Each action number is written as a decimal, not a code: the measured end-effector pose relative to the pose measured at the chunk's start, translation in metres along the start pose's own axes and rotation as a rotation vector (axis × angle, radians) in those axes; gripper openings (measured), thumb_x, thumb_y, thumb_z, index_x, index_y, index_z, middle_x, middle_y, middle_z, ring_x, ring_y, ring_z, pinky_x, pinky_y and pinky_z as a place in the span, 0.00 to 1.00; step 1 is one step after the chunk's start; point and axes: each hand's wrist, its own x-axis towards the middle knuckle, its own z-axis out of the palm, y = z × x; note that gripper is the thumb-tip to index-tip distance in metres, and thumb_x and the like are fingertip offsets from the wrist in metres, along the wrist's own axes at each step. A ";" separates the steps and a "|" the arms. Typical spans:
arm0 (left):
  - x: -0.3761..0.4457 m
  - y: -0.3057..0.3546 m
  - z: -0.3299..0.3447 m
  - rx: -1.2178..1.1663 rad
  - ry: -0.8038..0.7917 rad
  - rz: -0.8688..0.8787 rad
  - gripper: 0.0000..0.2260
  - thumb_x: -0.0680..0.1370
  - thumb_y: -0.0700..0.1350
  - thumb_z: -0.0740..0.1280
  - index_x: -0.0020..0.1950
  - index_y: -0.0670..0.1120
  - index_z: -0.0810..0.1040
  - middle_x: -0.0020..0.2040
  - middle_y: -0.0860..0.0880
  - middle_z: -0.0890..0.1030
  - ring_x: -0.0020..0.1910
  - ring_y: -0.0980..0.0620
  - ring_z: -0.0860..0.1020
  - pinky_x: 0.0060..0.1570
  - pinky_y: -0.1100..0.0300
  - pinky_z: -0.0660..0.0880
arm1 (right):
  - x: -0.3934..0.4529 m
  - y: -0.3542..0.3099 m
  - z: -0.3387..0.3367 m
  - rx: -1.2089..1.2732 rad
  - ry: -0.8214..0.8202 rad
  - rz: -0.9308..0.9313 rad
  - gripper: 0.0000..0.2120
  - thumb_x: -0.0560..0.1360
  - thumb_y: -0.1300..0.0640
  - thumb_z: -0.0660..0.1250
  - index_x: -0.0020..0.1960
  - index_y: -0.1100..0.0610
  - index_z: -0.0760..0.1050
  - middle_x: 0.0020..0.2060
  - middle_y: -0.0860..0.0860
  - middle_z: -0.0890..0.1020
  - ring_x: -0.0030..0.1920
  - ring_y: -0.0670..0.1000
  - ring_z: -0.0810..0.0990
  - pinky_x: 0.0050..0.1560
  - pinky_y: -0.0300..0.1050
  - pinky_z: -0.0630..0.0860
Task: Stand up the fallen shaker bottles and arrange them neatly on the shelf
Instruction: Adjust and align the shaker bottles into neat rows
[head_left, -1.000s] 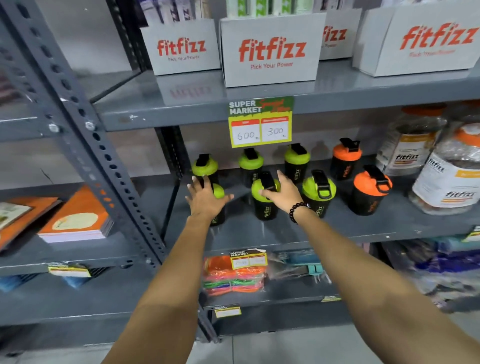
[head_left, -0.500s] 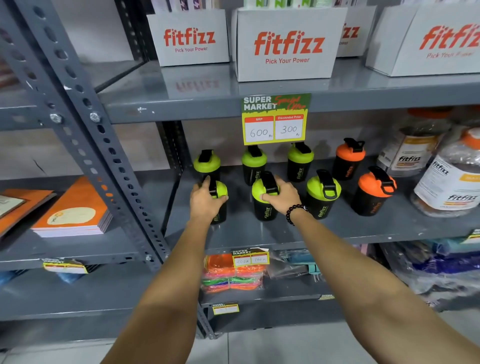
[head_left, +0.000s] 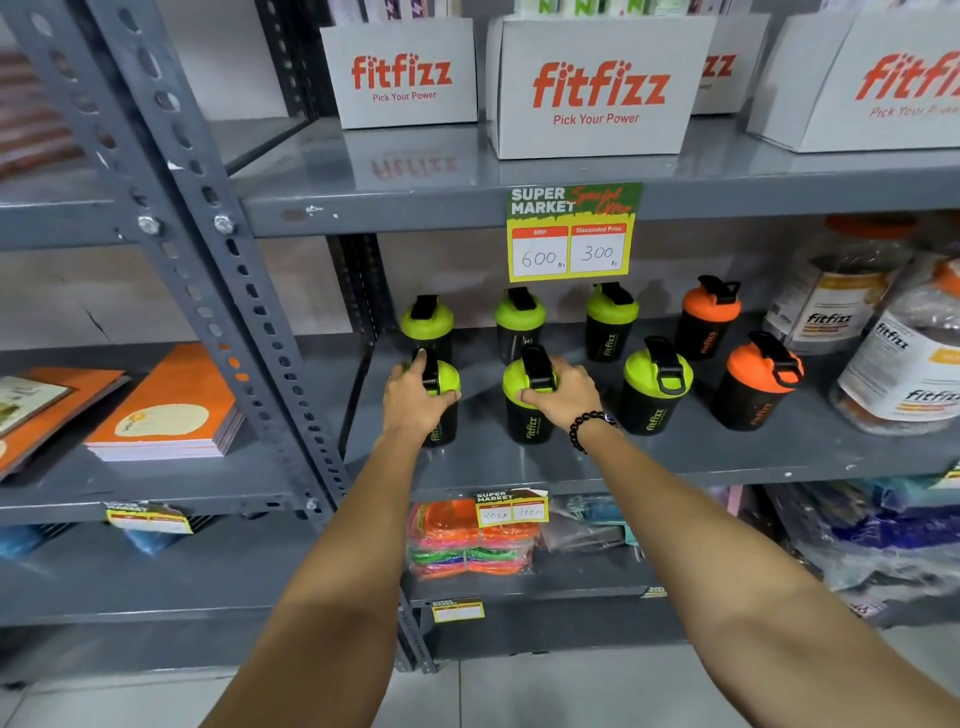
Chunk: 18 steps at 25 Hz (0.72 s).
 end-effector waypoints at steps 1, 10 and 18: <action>0.000 -0.001 0.000 -0.003 0.001 0.002 0.36 0.70 0.50 0.73 0.74 0.47 0.60 0.70 0.38 0.67 0.68 0.38 0.67 0.68 0.45 0.66 | 0.000 0.001 0.000 0.002 0.002 -0.003 0.28 0.66 0.53 0.74 0.64 0.54 0.71 0.60 0.61 0.73 0.59 0.62 0.75 0.57 0.47 0.72; 0.000 -0.001 0.000 -0.005 0.002 0.015 0.36 0.70 0.49 0.74 0.74 0.47 0.60 0.70 0.38 0.66 0.68 0.37 0.67 0.68 0.45 0.65 | 0.000 0.001 0.002 0.022 -0.010 0.006 0.27 0.66 0.53 0.73 0.64 0.53 0.71 0.59 0.60 0.72 0.58 0.61 0.75 0.56 0.45 0.71; -0.002 -0.004 -0.001 0.015 -0.020 0.003 0.45 0.69 0.56 0.73 0.75 0.43 0.50 0.77 0.39 0.55 0.76 0.37 0.52 0.73 0.40 0.55 | -0.004 0.004 -0.001 0.084 -0.070 0.048 0.40 0.71 0.39 0.66 0.76 0.53 0.54 0.73 0.58 0.64 0.74 0.59 0.61 0.72 0.54 0.61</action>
